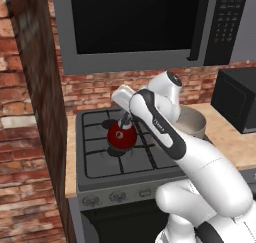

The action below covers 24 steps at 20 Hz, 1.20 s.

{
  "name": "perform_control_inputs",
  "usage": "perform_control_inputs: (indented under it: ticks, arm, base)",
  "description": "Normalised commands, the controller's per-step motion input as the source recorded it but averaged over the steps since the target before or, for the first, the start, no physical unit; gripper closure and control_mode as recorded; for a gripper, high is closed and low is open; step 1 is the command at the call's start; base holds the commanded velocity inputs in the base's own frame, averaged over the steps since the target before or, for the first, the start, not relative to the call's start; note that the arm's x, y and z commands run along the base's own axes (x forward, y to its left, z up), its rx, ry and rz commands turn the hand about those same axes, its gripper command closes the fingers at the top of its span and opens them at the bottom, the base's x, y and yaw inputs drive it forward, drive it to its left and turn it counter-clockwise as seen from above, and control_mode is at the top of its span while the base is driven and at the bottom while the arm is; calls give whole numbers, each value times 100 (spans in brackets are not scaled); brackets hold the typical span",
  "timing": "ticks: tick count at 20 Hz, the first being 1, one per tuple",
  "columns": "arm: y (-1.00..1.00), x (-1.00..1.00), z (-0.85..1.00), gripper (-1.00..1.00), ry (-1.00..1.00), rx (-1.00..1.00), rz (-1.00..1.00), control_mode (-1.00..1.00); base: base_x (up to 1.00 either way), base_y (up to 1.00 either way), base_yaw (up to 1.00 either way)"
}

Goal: Pick the kettle from the counter and place it on a stove burner. Then turn the burner on.

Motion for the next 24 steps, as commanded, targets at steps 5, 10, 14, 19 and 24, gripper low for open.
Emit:
perform_control_inputs:
  ticks: [5, 10, 14, 19, 24]
  arm:
    - [3, 22, -29, 100, 0, 0, -4, -100]
    - [4, 22, -26, 100, 0, 0, -4, -100]
    - [4, 23, -13, 100, 0, 4, -5, -100]
    - [3, 21, -6, 100, 0, 5, -6, -100]
    - [1, 15, -4, 100, 2, 6, -7, -100]
  base:
    - [0, 0, 0]
    - [0, 0, 0]
    - [0, 0, 0]
    - [0, 0, 0]
    - [0, 0, 0]
